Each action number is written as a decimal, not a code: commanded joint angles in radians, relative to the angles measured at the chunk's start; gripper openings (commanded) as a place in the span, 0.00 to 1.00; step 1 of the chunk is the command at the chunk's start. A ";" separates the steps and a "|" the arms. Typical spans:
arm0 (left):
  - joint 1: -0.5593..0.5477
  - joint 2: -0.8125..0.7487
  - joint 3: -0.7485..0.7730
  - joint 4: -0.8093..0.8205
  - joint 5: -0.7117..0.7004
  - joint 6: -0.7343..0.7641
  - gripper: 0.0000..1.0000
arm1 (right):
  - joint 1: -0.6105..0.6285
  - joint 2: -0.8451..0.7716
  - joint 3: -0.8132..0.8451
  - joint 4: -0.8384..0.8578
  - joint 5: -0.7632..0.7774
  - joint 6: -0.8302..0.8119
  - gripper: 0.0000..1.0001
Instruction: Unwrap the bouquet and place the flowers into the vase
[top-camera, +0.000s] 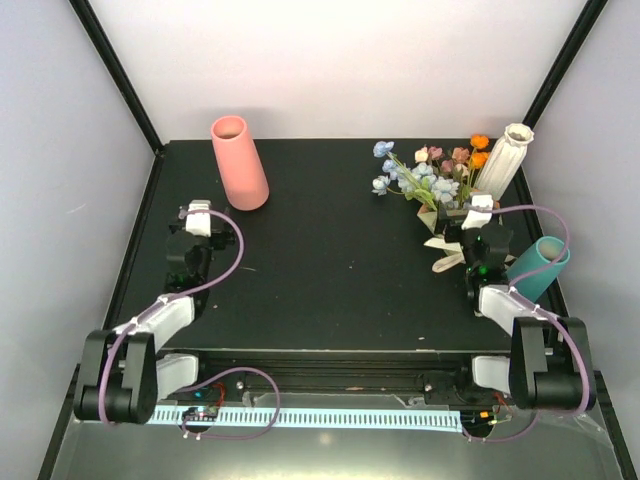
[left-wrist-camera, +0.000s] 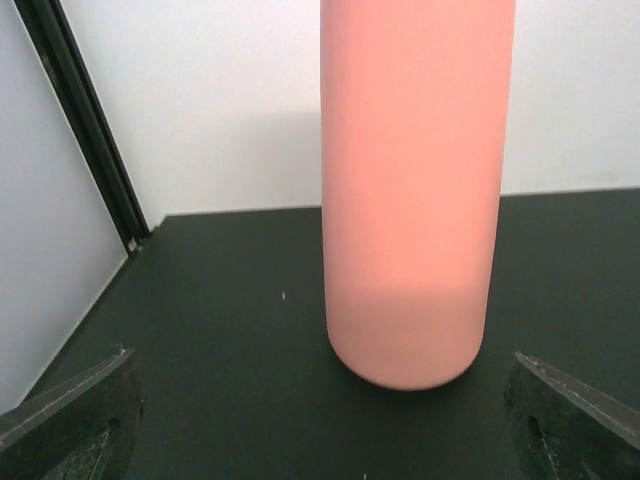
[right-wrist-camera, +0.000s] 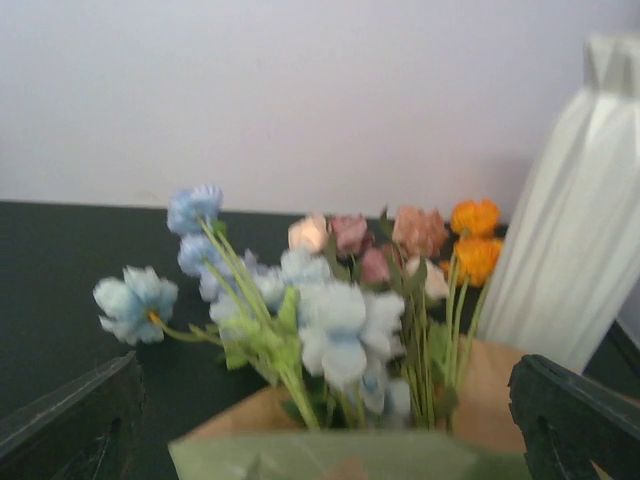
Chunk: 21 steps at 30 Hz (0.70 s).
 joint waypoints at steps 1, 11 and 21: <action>0.003 -0.115 0.069 -0.241 0.012 -0.037 0.99 | 0.020 -0.068 0.087 -0.159 -0.036 -0.015 1.00; 0.004 -0.348 0.198 -0.747 -0.062 -0.189 0.99 | 0.153 -0.087 0.253 -0.361 0.042 0.032 1.00; 0.004 -0.416 0.455 -1.289 0.106 -0.260 0.99 | 0.289 -0.022 0.559 -0.666 0.192 0.243 1.00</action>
